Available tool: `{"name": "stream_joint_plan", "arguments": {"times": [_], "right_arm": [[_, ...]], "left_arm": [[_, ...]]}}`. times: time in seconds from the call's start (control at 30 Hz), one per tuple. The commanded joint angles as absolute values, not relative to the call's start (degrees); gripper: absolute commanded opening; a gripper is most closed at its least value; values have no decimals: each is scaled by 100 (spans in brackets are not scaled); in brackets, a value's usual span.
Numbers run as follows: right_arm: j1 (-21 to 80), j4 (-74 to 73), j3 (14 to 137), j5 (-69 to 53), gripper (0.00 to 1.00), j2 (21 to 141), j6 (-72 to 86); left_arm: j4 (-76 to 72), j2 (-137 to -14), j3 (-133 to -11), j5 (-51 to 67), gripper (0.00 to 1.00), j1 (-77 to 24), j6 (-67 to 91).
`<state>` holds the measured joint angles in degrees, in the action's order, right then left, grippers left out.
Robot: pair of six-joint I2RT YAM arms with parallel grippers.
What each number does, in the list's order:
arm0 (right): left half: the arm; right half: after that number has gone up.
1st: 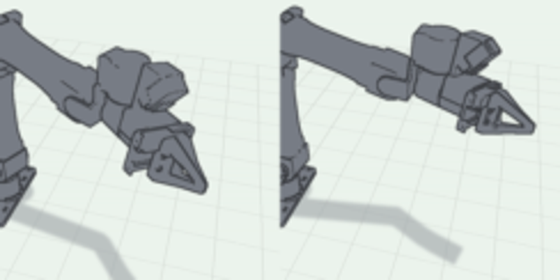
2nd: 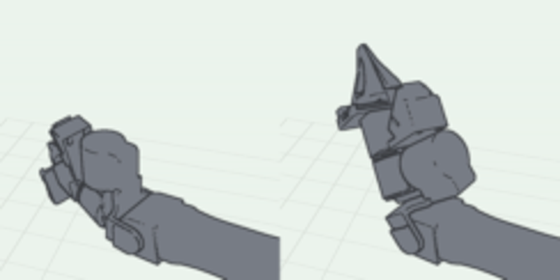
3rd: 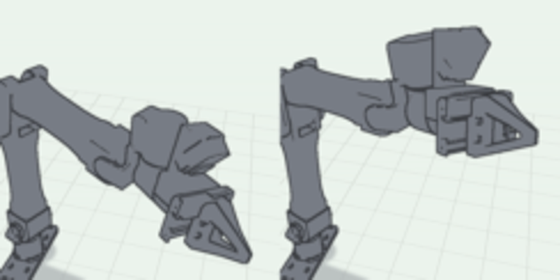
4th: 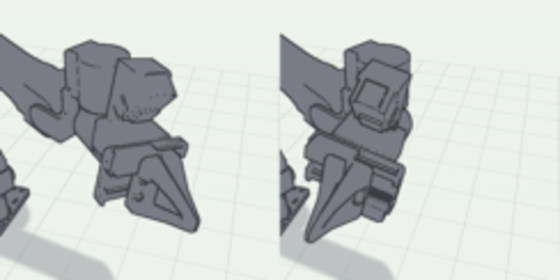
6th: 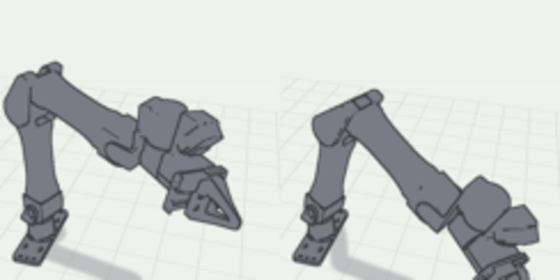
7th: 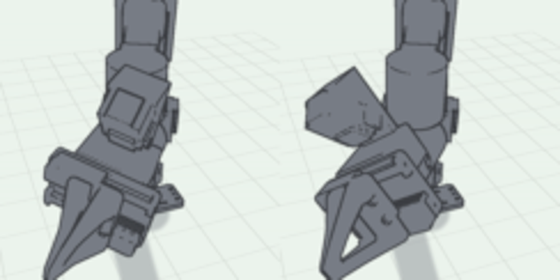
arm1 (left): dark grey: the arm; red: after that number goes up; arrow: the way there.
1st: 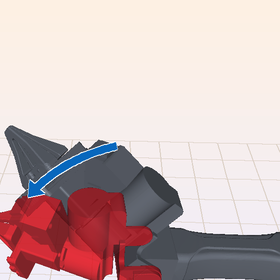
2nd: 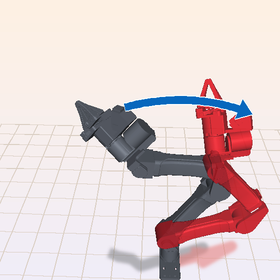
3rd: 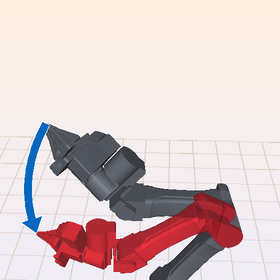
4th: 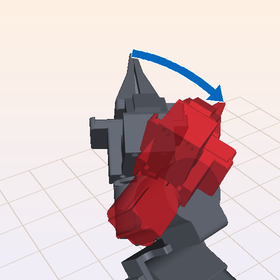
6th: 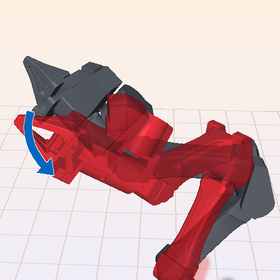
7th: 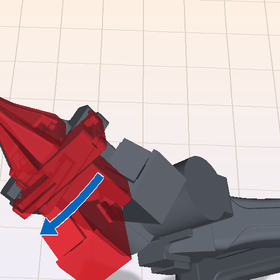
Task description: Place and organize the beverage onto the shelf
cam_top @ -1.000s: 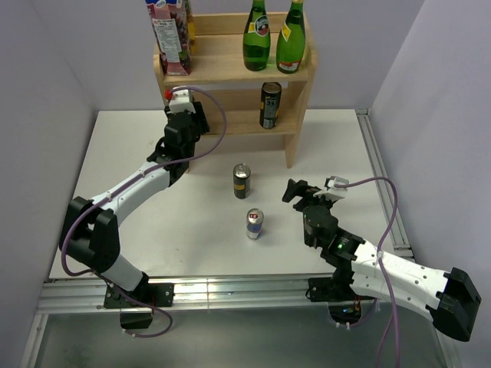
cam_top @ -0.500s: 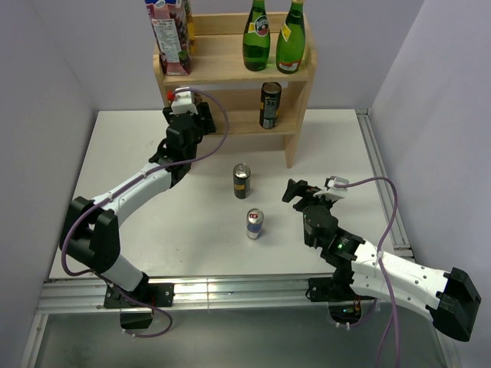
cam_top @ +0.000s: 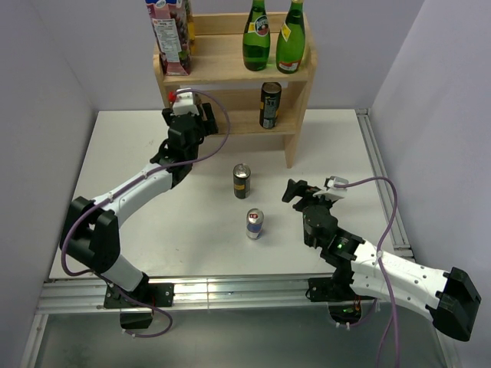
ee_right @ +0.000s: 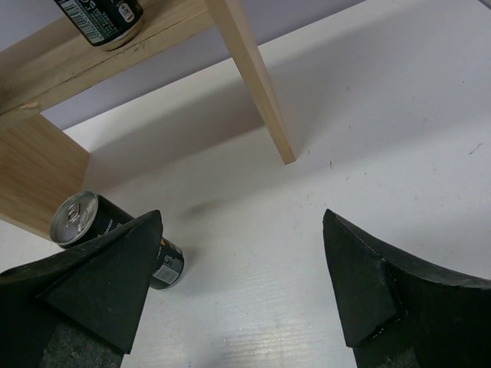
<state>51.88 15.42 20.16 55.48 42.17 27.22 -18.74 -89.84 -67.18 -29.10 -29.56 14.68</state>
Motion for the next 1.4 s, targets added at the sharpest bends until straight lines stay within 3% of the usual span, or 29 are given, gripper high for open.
{"name": "stream_joint_plan", "arguments": {"times": [0.0, 0.4, 0.6, 0.83, 0.97, 1.37], "right_arm": [[5221, 1749, 1977, 5722, 92, 4306, 2769], [5221, 1810, 1978, 5757, 92, 4386, 2760], [5212, 1846, 1995, 5757, 92, 4447, 2733], [5212, 1802, 1995, 5783, 92, 4439, 2725], [5212, 1758, 1978, 5853, 92, 4351, 2672], [5203, 1784, 1986, 5889, 92, 4465, 2689]], "left_arm": [[-1855, -8571, -6829, -3339, 94, -3031, 1389], [-1119, -6867, -6206, -3981, 99, -3664, 1519], [-878, -6136, -4977, -3798, 99, -4508, 2424], [-2899, -6064, -2692, -3094, 97, -5975, 2619], [-3576, -6100, -2198, -3060, 97, -6713, 2593], [-4499, -6722, -1819, -2812, 97, -7487, 2724]]}}
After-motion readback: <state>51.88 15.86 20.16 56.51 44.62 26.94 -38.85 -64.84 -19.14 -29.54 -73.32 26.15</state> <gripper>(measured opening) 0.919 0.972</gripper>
